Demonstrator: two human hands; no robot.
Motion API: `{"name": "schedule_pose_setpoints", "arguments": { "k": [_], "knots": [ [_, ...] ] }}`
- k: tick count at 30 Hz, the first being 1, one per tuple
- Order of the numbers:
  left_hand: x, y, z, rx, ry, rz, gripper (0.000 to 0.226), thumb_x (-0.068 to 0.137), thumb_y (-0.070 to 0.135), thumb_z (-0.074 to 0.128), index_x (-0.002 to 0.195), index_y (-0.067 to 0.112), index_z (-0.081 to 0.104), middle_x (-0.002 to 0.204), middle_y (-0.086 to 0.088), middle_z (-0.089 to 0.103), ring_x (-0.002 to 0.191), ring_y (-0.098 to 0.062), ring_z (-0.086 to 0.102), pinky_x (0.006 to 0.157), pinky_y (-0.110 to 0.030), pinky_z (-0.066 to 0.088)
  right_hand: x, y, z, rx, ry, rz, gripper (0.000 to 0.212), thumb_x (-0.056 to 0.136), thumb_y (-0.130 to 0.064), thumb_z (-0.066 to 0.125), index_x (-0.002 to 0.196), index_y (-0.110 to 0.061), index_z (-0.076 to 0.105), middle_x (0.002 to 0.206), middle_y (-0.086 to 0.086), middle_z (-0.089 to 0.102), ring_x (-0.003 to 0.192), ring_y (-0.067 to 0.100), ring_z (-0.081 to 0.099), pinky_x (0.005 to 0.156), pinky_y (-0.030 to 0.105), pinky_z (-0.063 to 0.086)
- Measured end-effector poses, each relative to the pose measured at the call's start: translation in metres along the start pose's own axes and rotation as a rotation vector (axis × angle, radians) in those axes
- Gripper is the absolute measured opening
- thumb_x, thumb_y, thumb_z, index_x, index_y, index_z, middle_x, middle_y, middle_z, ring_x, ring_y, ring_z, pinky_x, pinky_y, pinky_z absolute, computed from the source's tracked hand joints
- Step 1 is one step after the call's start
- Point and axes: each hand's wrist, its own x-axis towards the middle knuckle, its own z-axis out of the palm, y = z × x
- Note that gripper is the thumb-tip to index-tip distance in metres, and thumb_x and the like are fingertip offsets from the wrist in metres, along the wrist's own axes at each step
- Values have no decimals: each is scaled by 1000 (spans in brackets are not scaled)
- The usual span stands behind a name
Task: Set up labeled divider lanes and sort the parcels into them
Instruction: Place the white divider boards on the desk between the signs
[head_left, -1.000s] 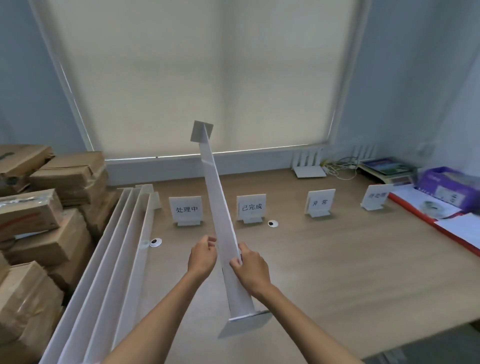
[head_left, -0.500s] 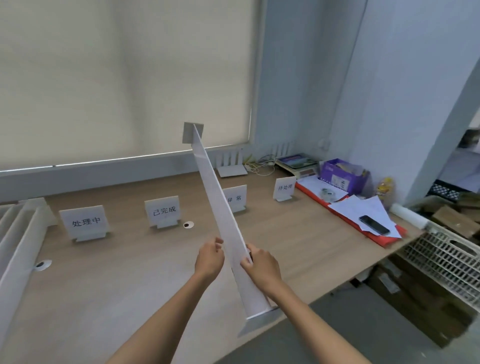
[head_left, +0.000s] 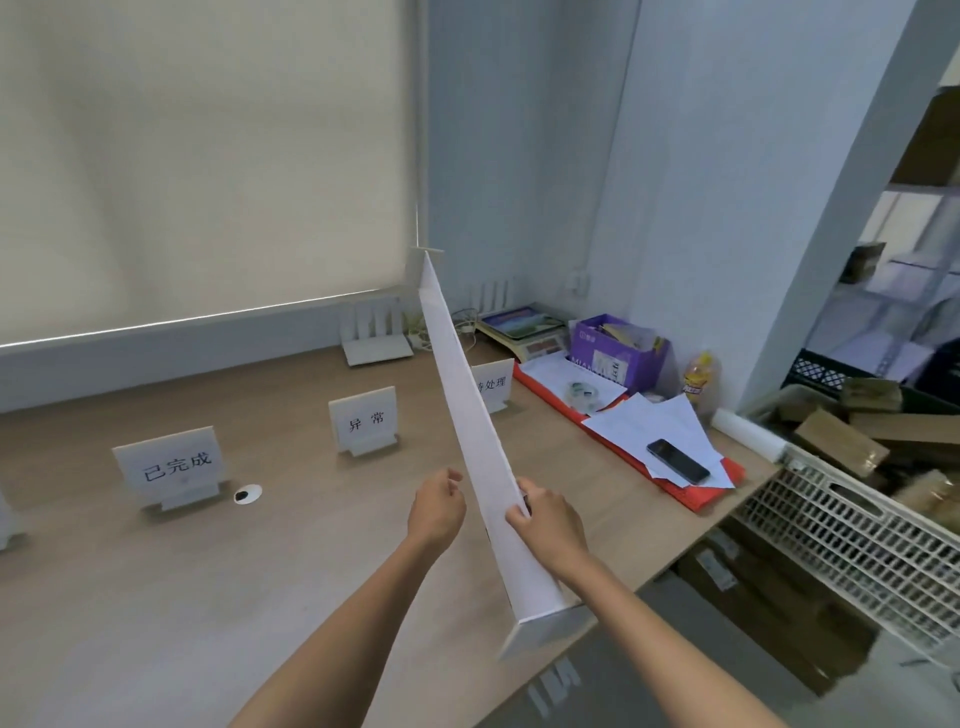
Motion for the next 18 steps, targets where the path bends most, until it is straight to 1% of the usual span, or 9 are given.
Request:
{"name": "schedule_pose_setpoints", "arguments": {
  "k": [4,6,9,11,13,15,17,18],
  "knots": [
    [45,31,42,-9,-14,2,33,91,10,36,116,13,57,110,-7,64,90,-20,57,76,-27,46,49,51,-28,13,-31,2,30,89,-27,46,118,-22,54,107,0,66,83,17,63,69,32,57],
    [66,47,59,-8,-15,5,33,91,10,36,116,13,57,108,-6,64,87,-19,56,73,-26,45,74,79,-45,2,-24,1,29,89,-27,46,117,-23,54,107,0,65,84,17,63,72,35,57],
    [86,65,81,10,0,5,33,90,8,36,115,13,57,106,-5,63,91,-22,58,75,-27,47,104,118,-68,-35,-14,1,26,90,-25,46,114,-20,54,106,2,65,86,17,62,72,35,57],
    [97,71,98,2,5,-6,32,89,8,37,113,14,58,103,-5,62,89,-20,57,76,-30,49,123,143,-77,-61,-6,-14,26,90,-25,46,115,-19,54,108,2,65,88,17,62,75,35,57],
    [106,75,116,-11,11,-26,31,88,8,37,109,15,58,101,-4,62,88,-20,57,76,-33,51,143,169,-79,-76,-23,-14,27,91,-26,46,116,-19,54,111,2,64,87,15,60,70,27,55],
    [116,78,135,-8,19,-49,31,88,8,37,108,16,58,103,-5,62,89,-20,57,76,-32,50,162,193,-80,-83,-50,-10,29,92,-30,46,119,-21,51,113,1,64,86,13,61,68,22,52],
    [126,83,153,-2,32,-77,31,88,8,36,109,16,58,103,-5,62,87,-19,57,74,-29,47,184,218,-79,-98,-66,-24,34,90,-37,45,122,-25,48,114,-1,63,88,14,63,73,26,56],
    [132,87,163,-4,43,-90,31,88,7,36,109,16,58,103,-6,62,87,-19,56,74,-28,46,196,231,-80,-99,-77,-35,36,91,-37,45,124,-25,47,115,-1,63,89,16,63,75,28,56]
  ]
}}
